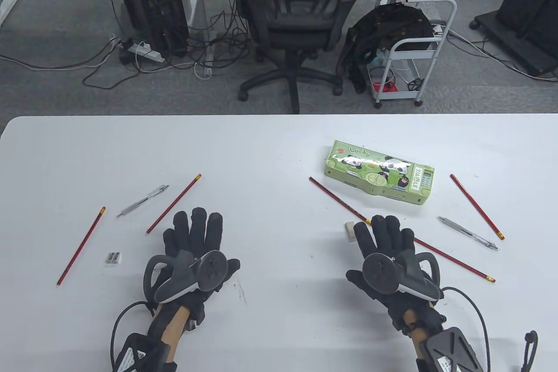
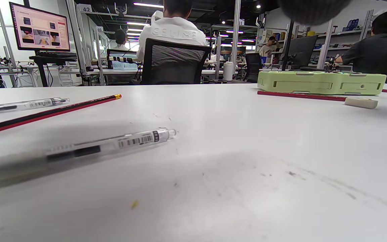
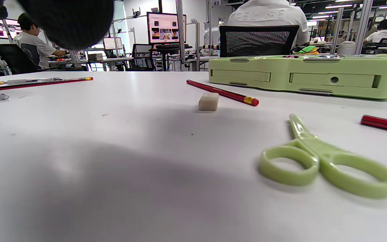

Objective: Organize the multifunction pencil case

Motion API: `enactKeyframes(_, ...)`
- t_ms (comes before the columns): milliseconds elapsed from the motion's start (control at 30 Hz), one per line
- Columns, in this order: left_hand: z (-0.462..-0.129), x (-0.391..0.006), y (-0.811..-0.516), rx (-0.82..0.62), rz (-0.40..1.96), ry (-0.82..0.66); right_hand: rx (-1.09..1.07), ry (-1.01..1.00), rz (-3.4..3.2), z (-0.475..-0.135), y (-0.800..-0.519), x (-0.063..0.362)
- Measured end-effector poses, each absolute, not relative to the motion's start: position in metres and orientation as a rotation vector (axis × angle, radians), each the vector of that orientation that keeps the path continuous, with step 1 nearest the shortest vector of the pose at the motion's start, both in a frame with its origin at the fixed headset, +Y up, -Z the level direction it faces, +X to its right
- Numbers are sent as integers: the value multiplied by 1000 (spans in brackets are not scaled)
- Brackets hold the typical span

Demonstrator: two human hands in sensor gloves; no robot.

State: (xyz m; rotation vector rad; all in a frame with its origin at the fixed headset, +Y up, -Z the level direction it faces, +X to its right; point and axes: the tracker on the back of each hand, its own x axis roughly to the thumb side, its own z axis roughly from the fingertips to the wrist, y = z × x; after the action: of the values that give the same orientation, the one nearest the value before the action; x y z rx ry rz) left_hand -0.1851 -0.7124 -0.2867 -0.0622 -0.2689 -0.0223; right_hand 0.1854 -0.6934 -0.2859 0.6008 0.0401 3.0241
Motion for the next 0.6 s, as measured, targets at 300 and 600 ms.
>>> enactKeyframes(300, -286, -183, -712, -52, -16, -270, 544, 67, 3007, -295, -690, 196)
enactKeyframes(600, -285, -192, -706, -31, -4, -247, 400, 111, 3046, -340, -670, 224)
